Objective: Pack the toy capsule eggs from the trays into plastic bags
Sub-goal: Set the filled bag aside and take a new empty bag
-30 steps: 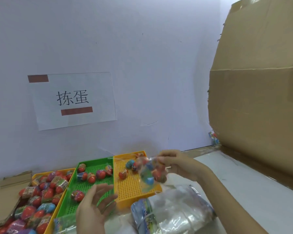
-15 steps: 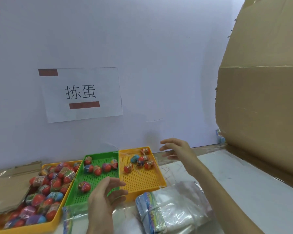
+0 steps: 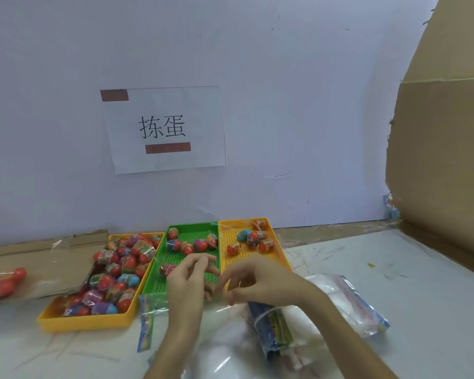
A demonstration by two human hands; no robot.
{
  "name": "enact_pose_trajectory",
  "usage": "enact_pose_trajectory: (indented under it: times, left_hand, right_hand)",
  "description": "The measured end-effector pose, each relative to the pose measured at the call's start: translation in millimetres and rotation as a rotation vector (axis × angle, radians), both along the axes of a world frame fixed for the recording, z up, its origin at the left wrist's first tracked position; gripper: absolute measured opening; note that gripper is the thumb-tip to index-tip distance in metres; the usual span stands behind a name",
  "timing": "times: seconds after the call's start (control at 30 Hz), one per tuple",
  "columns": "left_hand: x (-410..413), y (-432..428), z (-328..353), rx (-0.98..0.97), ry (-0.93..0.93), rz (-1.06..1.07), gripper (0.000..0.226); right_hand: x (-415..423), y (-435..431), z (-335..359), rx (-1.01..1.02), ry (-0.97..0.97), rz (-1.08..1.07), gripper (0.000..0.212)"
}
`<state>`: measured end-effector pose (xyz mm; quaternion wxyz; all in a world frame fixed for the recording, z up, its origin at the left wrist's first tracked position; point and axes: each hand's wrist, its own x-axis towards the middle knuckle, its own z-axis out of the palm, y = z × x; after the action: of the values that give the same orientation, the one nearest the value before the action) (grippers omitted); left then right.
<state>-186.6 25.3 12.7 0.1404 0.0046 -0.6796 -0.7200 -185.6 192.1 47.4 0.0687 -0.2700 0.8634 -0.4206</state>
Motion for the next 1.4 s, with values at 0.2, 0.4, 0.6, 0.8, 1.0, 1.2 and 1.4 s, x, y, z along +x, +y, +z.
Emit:
enact_pose_trajectory:
  times: [0.2, 0.4, 0.6, 0.8, 1.0, 1.2, 1.4]
  left_hand:
    - [-8, -10, -4, 0.018, 0.069, 0.144, 0.024]
    - [-13, -17, -2, 0.130, 0.082, 0.140, 0.025]
    - [-6, -28, 19, 0.358, 0.176, 0.044, 0.035]
    - [-6, -55, 41, 0.528, 0.309, -0.039, 0.027]
    - [-8, -80, 52, 0.833, 0.301, -0.298, 0.022]
    - [-14, -81, 39, 1.171, 0.231, -0.560, 0.027]
    - [-8, -37, 27, 0.281, 0.048, -0.558, 0.076]
  right_hand:
    - [9, -17, -10, 0.344, 0.089, 0.089, 0.029]
    - [22, -38, -24, 0.470, 0.204, 0.093, 0.051]
    - [40, -73, -45, 0.493, 0.287, 0.227, 0.061]
    - [33, -73, -41, 0.319, 0.377, 0.085, 0.017]
    - [23, -52, -20, -0.157, 0.210, -0.080, 0.003]
    - [11, -26, -7, -0.538, 0.004, -0.180, 0.018]
    - [5, -19, -6, -0.831, 0.011, -0.400, 0.033]
